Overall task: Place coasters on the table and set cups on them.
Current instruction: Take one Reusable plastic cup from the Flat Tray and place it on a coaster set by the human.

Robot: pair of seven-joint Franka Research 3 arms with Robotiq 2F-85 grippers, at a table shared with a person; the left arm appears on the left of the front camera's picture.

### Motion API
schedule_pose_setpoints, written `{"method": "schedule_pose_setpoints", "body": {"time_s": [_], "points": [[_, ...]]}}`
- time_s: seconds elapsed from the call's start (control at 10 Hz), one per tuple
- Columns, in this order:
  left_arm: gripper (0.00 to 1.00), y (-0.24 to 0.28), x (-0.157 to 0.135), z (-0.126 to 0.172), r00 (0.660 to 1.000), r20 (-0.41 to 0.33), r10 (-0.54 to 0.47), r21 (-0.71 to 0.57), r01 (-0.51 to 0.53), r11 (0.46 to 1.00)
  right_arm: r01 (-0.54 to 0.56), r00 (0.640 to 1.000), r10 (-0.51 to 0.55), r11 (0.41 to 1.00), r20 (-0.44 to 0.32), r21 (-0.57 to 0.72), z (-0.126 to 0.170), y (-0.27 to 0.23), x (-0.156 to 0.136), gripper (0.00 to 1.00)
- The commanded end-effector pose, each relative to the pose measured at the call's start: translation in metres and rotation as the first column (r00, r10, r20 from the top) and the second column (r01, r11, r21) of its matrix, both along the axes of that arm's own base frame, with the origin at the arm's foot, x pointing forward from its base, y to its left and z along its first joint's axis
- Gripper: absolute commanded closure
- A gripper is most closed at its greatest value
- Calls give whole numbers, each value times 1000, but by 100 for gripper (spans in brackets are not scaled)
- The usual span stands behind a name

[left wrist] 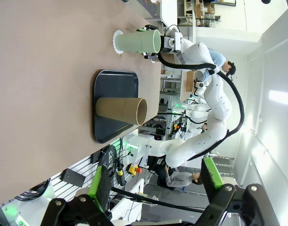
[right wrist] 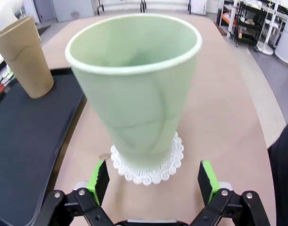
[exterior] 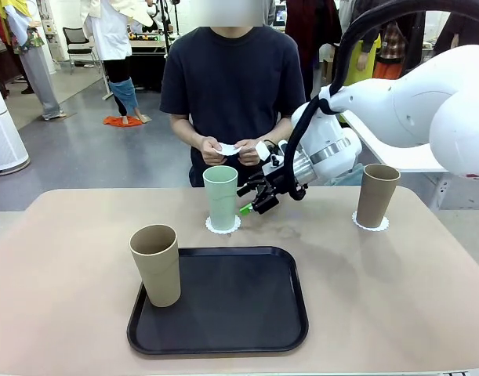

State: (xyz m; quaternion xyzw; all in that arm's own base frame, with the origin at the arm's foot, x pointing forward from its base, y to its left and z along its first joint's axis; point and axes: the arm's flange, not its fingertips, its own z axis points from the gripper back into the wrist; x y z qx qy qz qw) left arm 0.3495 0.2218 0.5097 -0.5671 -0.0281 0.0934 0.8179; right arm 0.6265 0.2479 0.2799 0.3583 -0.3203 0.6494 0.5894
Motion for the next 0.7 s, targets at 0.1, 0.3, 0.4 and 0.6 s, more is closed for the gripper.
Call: {"method": "schedule_pose_setpoints", "body": {"time_s": [0.1,0.3,0.4,0.6], "points": [[0,0,1,2,1000,14,15,-4,-15,1000,114,993,-108,958,37,-263,64,-16,-28,0],[0,0,1,2,1000,14,15,-4,-15,1000,214,977,-182,879,115,-426,134,-24,-56,0],[0,0,1,2,1000,14,15,-4,-15,1000,266,964,-228,805,138,-530,168,-25,-75,0],[0,0,1,2,1000,14,15,-4,-15,1000,398,899,-392,541,196,-741,222,-38,-108,0]]}}
